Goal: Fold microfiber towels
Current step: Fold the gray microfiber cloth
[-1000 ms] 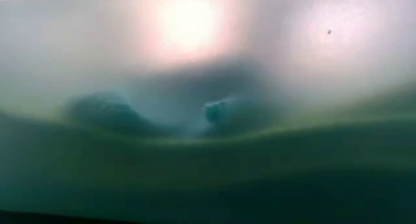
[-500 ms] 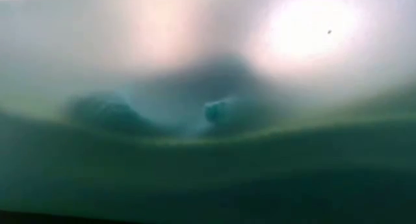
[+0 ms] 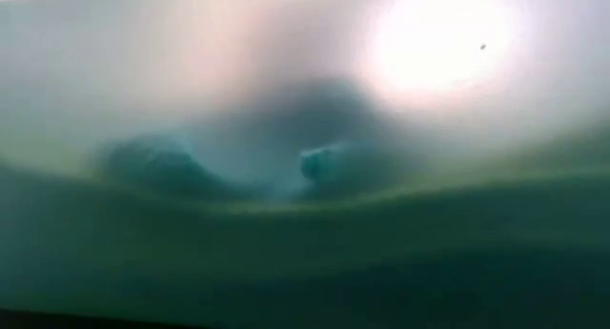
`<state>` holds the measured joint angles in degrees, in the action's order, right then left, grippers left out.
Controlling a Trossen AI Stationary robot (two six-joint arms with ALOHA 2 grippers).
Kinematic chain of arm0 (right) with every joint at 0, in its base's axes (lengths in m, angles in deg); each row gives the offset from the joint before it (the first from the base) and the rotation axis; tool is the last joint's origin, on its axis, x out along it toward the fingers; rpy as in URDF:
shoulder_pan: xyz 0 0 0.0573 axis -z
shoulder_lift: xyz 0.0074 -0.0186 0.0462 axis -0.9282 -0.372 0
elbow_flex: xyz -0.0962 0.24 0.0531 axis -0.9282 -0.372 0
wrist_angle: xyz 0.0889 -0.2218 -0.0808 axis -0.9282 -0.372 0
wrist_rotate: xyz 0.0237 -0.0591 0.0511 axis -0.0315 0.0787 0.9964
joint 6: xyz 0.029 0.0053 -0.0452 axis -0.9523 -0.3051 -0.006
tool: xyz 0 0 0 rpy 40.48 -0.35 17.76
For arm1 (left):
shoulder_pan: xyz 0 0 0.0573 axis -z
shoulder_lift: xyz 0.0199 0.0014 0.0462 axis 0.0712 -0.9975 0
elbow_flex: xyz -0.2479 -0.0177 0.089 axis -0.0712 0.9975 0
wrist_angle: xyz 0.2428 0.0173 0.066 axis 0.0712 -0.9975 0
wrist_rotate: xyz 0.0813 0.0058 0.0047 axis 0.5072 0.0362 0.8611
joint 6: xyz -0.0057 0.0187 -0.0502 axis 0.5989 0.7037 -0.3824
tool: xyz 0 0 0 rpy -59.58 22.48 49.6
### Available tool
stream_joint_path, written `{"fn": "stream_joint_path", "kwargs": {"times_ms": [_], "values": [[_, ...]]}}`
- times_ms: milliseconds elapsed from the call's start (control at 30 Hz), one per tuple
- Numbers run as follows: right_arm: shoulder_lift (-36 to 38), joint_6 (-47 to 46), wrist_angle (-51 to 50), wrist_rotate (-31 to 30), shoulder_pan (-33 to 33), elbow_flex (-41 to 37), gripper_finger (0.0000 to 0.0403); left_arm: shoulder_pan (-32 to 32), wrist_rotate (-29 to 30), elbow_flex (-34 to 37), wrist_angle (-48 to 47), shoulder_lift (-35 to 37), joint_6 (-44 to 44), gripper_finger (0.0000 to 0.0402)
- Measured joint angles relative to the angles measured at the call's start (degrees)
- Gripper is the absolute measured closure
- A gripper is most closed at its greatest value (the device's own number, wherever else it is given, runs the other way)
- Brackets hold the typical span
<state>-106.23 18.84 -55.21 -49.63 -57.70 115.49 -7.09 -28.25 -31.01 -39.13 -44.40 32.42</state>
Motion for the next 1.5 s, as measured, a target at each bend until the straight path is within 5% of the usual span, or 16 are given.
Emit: {"fn": "stream_joint_path", "kwargs": {"times_ms": [533, 1067, 1500], "values": [[-11.20, 3.79, 1.90, 1.58, -0.48, 13.08, 0.0403, 3.05, 0.72, 0.02, -0.75, 3.39, -3.42, 0.0241], [-13.36, 6.95, 7.96, 2.75, -3.77, 9.26, 0.0399, 3.03, 1.51, 0.02, -0.61, 3.37, -3.32, 0.0241], [-13.36, 9.37, 14.01, -4.64, -5.05, 8.33, 0.0271, 3.03, 1.50, 0.02, -0.56, 3.37, -4.81, 0.0241]]}}
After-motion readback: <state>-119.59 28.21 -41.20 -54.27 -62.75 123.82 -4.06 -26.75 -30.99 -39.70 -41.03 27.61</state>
